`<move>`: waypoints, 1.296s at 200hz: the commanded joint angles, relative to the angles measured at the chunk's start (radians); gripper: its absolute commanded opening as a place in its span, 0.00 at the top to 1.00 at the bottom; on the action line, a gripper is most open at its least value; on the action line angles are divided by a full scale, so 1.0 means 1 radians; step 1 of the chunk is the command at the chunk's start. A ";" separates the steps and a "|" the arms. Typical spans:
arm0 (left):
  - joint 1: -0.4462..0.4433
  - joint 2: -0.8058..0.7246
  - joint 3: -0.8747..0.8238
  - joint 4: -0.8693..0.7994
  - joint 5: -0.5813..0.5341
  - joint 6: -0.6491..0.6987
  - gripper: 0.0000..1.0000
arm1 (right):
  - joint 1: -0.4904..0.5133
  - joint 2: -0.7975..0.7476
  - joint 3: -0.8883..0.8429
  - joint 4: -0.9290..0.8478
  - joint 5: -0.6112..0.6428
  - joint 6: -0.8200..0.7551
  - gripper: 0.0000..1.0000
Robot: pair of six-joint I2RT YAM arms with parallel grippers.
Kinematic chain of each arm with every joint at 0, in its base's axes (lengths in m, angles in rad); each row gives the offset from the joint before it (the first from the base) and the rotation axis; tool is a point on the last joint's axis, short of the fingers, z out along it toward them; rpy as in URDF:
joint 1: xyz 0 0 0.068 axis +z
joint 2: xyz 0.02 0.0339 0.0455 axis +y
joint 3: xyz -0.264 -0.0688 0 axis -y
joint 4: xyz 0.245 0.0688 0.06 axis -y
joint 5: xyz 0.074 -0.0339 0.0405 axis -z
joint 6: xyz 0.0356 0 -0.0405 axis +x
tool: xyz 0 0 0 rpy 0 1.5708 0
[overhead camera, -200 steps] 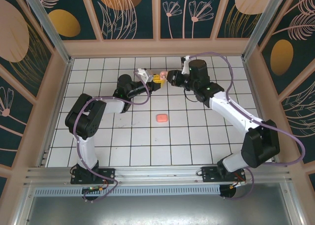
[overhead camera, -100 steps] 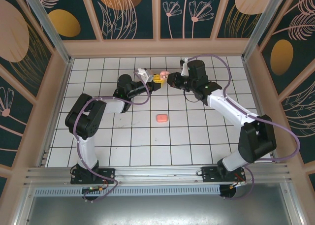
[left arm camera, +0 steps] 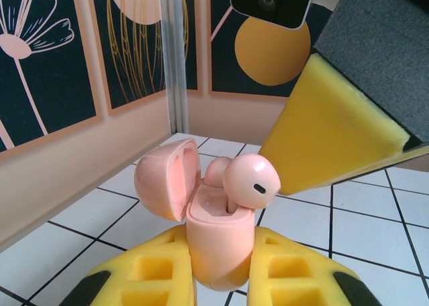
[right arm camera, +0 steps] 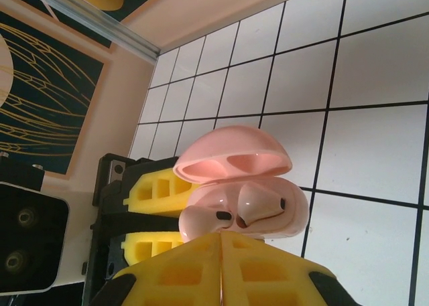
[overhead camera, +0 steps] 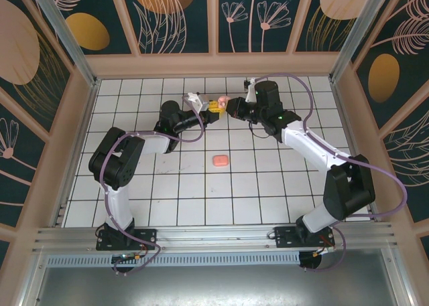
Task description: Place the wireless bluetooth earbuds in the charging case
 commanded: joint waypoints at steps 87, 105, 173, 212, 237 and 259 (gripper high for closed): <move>-0.005 -0.020 0.024 -0.001 0.012 0.023 0.89 | 0.019 0.030 0.058 0.036 -0.023 0.001 0.93; -0.005 -0.022 0.023 0.001 0.017 0.024 0.89 | 0.019 0.022 0.059 0.028 -0.018 -0.006 0.91; -0.005 -0.023 0.027 0.034 0.142 -0.005 0.89 | -0.076 -0.088 0.050 -0.001 -0.136 -0.148 0.63; -0.005 -0.028 0.038 0.060 0.210 -0.063 0.89 | -0.155 -0.081 0.065 0.014 -0.299 -0.198 0.52; -0.008 -0.031 0.044 0.062 0.225 -0.076 0.89 | -0.173 -0.038 0.083 0.020 -0.384 -0.197 0.49; -0.012 -0.029 0.050 0.062 0.226 -0.080 0.89 | -0.173 -0.009 0.079 0.067 -0.446 -0.167 0.47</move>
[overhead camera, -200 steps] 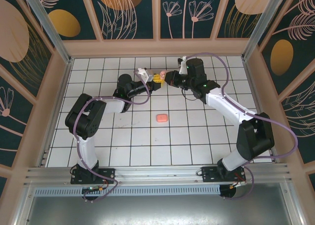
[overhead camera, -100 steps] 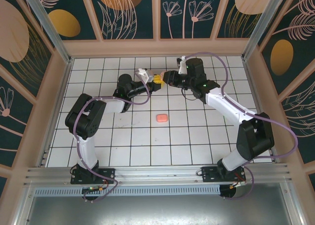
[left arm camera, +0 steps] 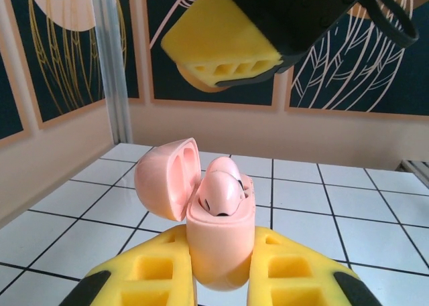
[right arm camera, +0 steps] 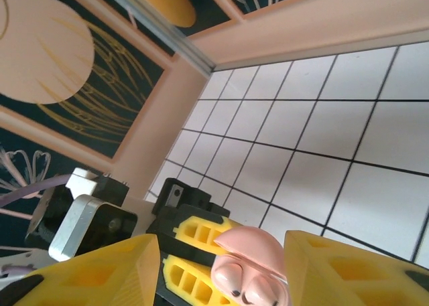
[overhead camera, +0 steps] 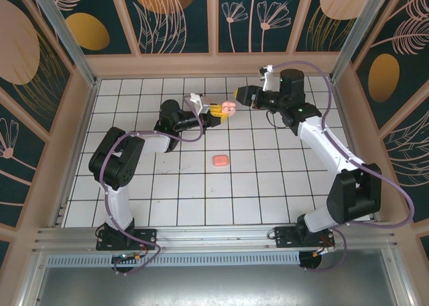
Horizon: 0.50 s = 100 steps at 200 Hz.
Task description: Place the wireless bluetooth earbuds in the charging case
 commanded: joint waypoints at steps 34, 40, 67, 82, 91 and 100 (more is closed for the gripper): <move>-0.013 -0.033 0.033 0.048 0.037 -0.030 0.88 | 0.002 0.071 0.026 0.083 -0.163 0.017 0.47; -0.012 -0.034 0.033 0.048 0.037 -0.030 0.88 | 0.003 0.074 0.027 0.084 -0.167 0.018 0.47; -0.012 -0.037 0.033 0.046 0.037 -0.030 0.88 | 0.009 0.092 0.032 0.081 -0.192 0.023 0.47; -0.013 -0.035 0.037 0.042 0.034 -0.036 0.88 | 0.014 0.098 0.034 0.073 -0.199 0.021 0.48; -0.013 -0.035 0.039 0.040 0.034 -0.036 0.88 | 0.019 0.097 0.032 0.073 -0.198 0.021 0.49; -0.013 -0.034 0.041 0.040 0.033 -0.038 0.88 | 0.021 0.095 0.028 0.074 -0.199 0.021 0.50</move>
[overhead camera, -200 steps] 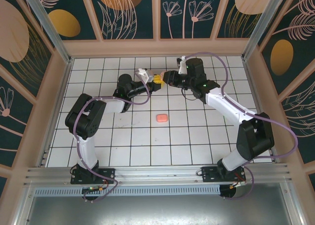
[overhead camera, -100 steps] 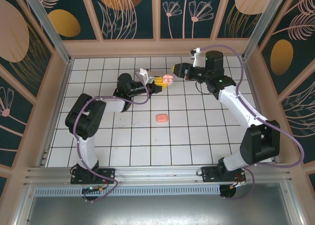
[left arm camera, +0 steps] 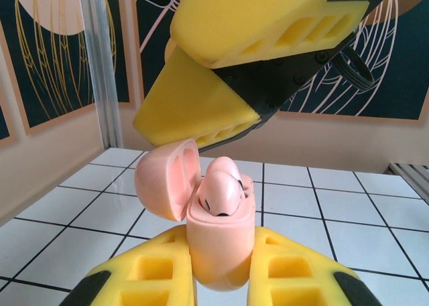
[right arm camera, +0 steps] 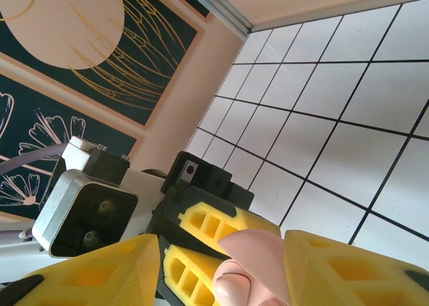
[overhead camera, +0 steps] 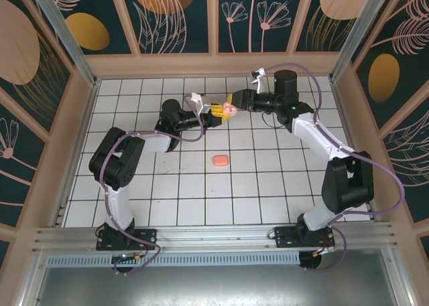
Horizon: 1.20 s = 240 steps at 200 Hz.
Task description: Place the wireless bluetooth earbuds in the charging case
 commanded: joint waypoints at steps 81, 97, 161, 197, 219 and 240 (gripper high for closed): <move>-0.005 -0.021 0.056 0.000 -0.037 -0.030 0.88 | 0.025 -0.084 -0.064 0.012 -0.044 0.021 0.66; -0.005 -0.020 0.059 0.006 -0.019 -0.035 0.88 | 0.021 -0.107 -0.086 0.014 -0.022 0.019 0.66; -0.007 -0.035 0.051 -0.013 0.004 -0.032 0.88 | -0.038 -0.143 -0.106 0.056 0.021 0.026 0.53; -0.007 -0.029 0.060 -0.042 -0.044 -0.139 0.88 | -0.077 -0.188 -0.148 0.019 0.149 0.074 0.51; -0.018 -0.013 0.072 -0.108 -0.104 -0.294 0.88 | -0.130 -0.226 -0.195 -0.016 0.266 0.147 0.50; -0.041 0.007 0.075 -0.192 -0.154 -0.455 0.90 | -0.152 -0.249 -0.238 -0.029 0.318 0.187 0.50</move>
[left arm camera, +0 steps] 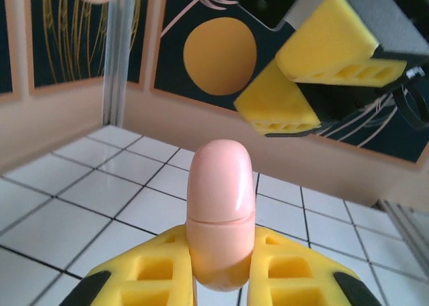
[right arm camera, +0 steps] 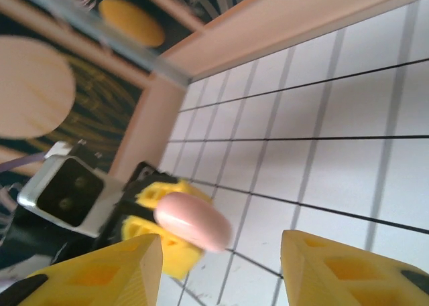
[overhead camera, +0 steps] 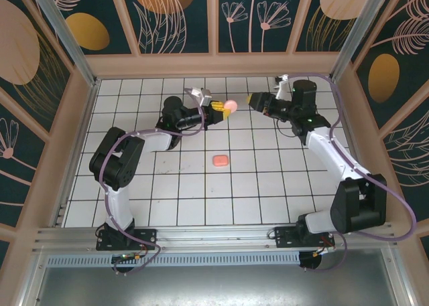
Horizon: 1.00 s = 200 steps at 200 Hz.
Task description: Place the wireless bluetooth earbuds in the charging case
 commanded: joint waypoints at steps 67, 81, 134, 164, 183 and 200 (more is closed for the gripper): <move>-0.071 0.039 0.049 -0.521 -0.182 -0.466 0.89 | -0.019 -0.019 -0.067 -0.069 0.128 0.102 0.50; -0.071 0.062 0.090 -0.635 -0.193 -0.444 0.86 | -0.010 -0.011 -0.069 -0.071 0.127 0.103 0.50; -0.071 0.143 0.174 -0.861 -0.211 -0.358 0.83 | 0.003 -0.007 -0.056 -0.126 0.149 0.078 0.50; -0.071 0.174 0.208 -0.925 -0.220 -0.338 0.81 | 0.003 -0.008 -0.057 -0.134 0.152 0.078 0.50; -0.070 0.186 0.218 -0.946 -0.216 -0.334 0.80 | 0.005 -0.005 -0.059 -0.130 0.152 0.084 0.50; -0.070 0.191 0.231 -0.963 -0.214 -0.327 0.78 | 0.006 -0.001 -0.059 -0.127 0.152 0.085 0.50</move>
